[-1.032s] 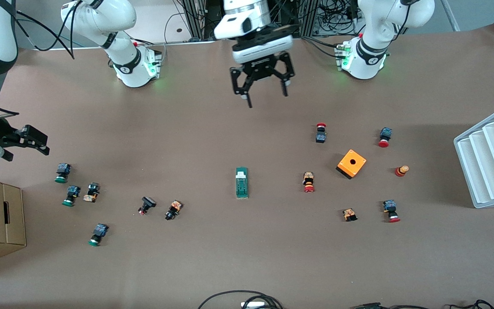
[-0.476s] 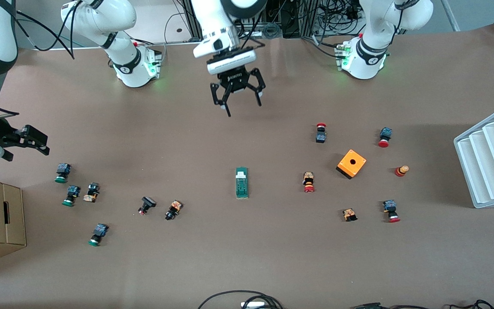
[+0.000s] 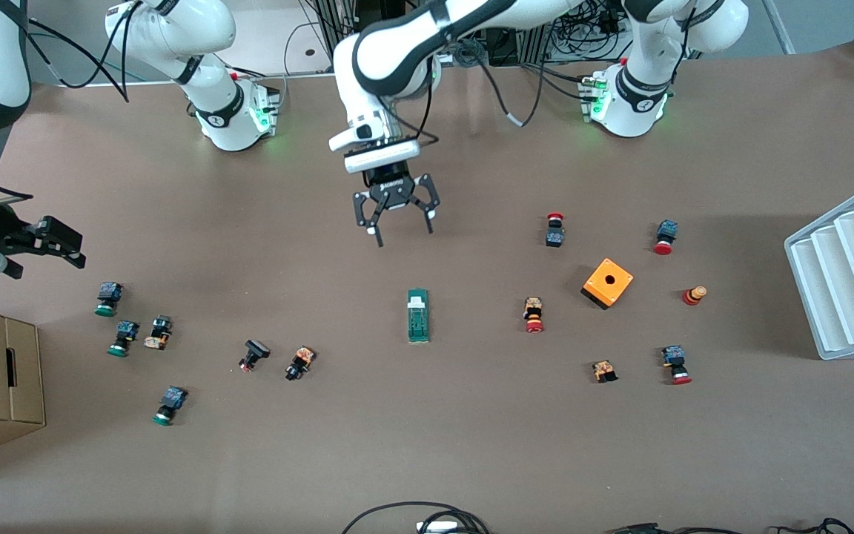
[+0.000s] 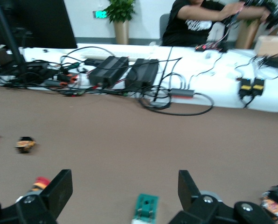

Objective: Close load switch with both arms
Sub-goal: 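Lower the left gripper onto the switch body while the right gripper reaches in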

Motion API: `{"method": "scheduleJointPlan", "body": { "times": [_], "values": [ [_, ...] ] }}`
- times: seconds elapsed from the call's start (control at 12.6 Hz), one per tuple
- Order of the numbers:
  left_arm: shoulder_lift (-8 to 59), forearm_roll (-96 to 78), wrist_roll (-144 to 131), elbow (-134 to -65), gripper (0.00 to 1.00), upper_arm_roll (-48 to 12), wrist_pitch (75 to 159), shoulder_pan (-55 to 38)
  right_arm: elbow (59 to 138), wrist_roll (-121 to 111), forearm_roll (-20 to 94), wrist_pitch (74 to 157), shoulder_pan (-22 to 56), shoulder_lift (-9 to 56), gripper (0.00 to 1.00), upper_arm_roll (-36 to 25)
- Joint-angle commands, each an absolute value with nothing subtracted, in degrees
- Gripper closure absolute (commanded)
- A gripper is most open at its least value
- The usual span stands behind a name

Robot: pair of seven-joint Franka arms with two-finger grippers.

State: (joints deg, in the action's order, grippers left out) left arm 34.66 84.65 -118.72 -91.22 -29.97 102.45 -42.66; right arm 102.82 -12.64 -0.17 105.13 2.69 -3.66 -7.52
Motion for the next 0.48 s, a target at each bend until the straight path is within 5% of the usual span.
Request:
{"method": "scheduleJointPlan", "body": {
  "times": [0.0,0.4],
  "values": [
    [38.5,92.3,-126.9,-90.4,0.00,-29.5,103.3,-43.4,102.2,-13.0,-1.2,105.6,2.9,-3.3,0.00,-7.6],
    [44.8,102.0,-134.6,-90.4,0.00,-29.4,103.1,-43.4,102.2,-13.0,-1.5,105.2,3.5,-3.6,0.00,-7.6]
  ]
}}
